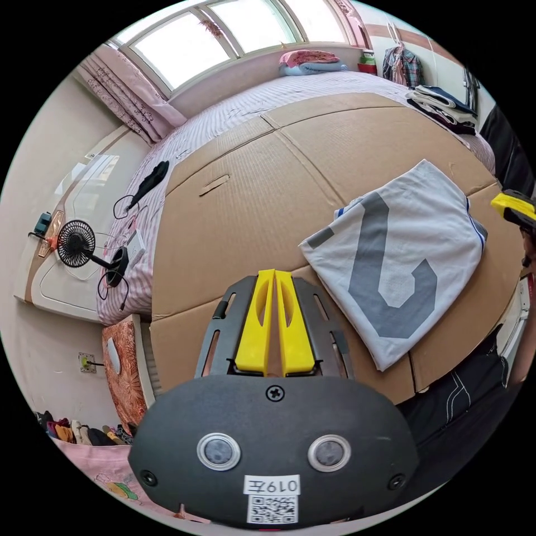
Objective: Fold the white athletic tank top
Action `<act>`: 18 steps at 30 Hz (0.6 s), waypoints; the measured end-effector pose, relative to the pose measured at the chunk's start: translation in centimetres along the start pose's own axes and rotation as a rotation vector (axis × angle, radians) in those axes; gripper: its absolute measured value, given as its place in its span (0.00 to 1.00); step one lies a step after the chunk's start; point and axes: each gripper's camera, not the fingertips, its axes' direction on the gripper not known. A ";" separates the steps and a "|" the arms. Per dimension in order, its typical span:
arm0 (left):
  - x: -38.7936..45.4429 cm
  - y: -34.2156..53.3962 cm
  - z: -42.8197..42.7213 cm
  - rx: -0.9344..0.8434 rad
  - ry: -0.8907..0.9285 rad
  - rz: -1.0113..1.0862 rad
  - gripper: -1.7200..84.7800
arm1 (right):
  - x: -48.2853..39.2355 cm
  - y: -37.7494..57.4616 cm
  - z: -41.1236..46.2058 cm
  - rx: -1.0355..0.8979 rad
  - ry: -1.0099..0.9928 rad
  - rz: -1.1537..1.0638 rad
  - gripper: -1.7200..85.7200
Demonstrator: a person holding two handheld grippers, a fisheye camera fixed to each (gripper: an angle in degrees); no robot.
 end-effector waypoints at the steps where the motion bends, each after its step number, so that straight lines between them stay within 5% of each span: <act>1: -0.1 -0.1 0.1 0.007 0.014 -0.004 0.03 | -0.6 -0.2 1.0 -0.019 0.044 -0.011 0.04; 7: -0.6 -0.9 1.5 -0.007 0.074 -0.020 0.03 | 0.1 -0.5 4.7 0.000 -0.157 0.086 0.13; 18: -1.3 -1.3 4.4 -0.059 0.050 0.009 0.03 | -1.4 0.6 10.1 -0.071 -0.091 0.197 0.12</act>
